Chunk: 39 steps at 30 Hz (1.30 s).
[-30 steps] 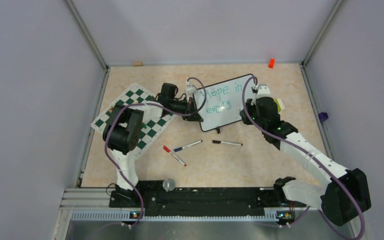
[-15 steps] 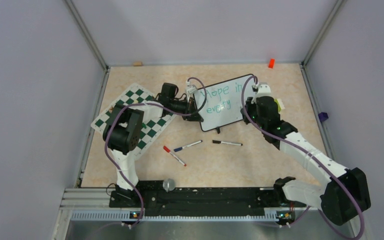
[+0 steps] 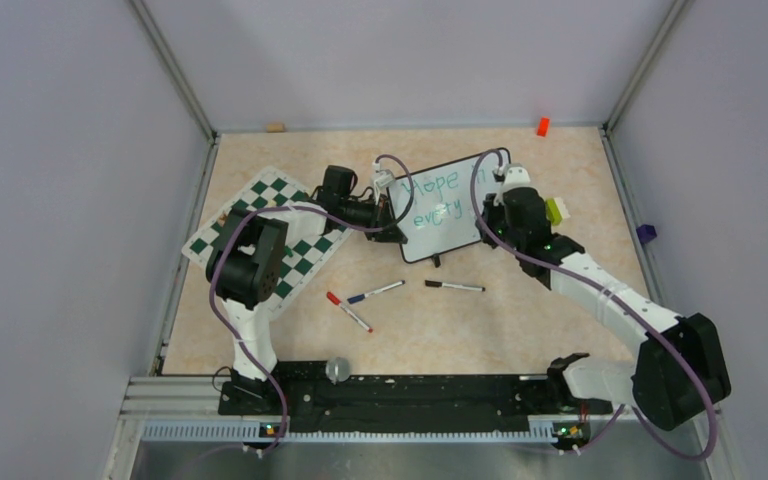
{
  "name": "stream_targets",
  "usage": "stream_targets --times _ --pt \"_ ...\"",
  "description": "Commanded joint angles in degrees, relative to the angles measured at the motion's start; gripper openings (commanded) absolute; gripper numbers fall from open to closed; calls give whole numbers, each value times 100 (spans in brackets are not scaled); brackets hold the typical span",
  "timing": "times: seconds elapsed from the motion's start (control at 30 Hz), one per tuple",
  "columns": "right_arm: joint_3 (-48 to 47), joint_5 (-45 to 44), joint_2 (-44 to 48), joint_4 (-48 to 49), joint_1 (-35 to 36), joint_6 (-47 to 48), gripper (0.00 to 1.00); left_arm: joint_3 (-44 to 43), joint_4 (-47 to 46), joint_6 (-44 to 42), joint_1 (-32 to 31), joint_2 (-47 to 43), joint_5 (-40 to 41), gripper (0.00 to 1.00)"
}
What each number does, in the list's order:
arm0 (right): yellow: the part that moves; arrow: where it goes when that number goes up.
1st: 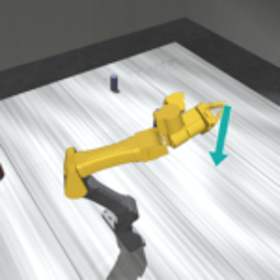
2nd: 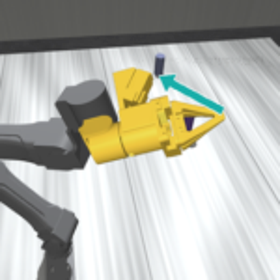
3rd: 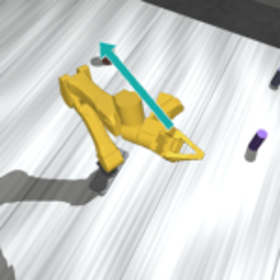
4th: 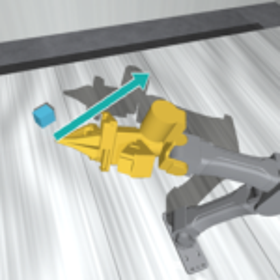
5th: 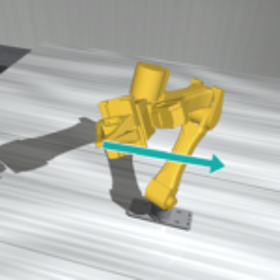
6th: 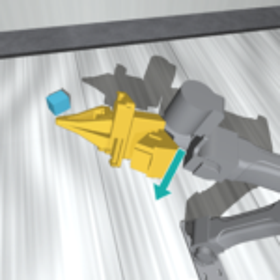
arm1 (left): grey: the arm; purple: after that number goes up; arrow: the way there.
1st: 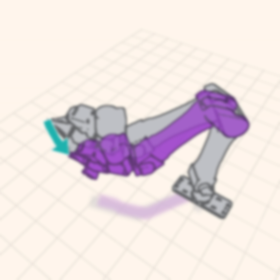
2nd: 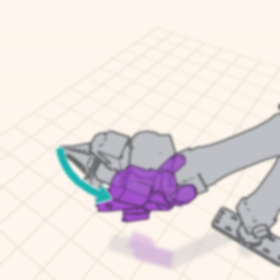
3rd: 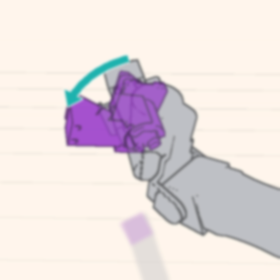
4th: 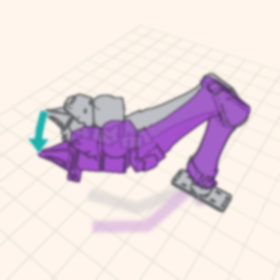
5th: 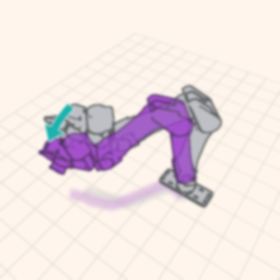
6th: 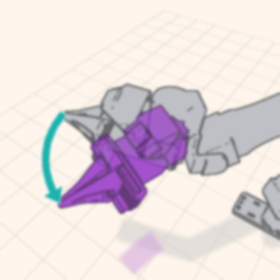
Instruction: Write a sentence on the whiteboard
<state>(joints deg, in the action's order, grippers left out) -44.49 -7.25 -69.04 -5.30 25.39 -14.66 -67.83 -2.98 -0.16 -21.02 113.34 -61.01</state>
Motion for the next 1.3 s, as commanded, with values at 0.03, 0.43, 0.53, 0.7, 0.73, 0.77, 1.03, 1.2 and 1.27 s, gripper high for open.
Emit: stream_targets --times 0.03,0.43,0.53,0.7,0.73,0.77,1.03,1.2,1.27 --pt "-467 -135 -147 256 -51 79 0 -33 272 -287 -136 -49 73 0" --pt "-716 -186 -355 120 -97 72 0 -28 272 -303 -139 -54 74 0" --pt "-717 -140 -339 109 -141 63 0 -27 272 -302 -140 -44 73 0" --pt "-656 300 -294 -2 -147 -49 0 -25 272 -304 -136 -58 87 0" --pt "-594 403 -267 -34 -148 -92 0 -26 272 -307 -137 -54 86 0" --pt "-531 472 -222 -81 -146 -147 0 -27 272 -306 -134 -54 82 0" --pt "284 515 218 224 158 -249 0 -28 272 -300 -138 -52 72 0" --pt "572 463 264 639 413 -325 0 -26 272 -305 -139 -51 77 0" --pt "557 425 189 714 482 -349 0 -28 272 -306 -142 -56 80 0"
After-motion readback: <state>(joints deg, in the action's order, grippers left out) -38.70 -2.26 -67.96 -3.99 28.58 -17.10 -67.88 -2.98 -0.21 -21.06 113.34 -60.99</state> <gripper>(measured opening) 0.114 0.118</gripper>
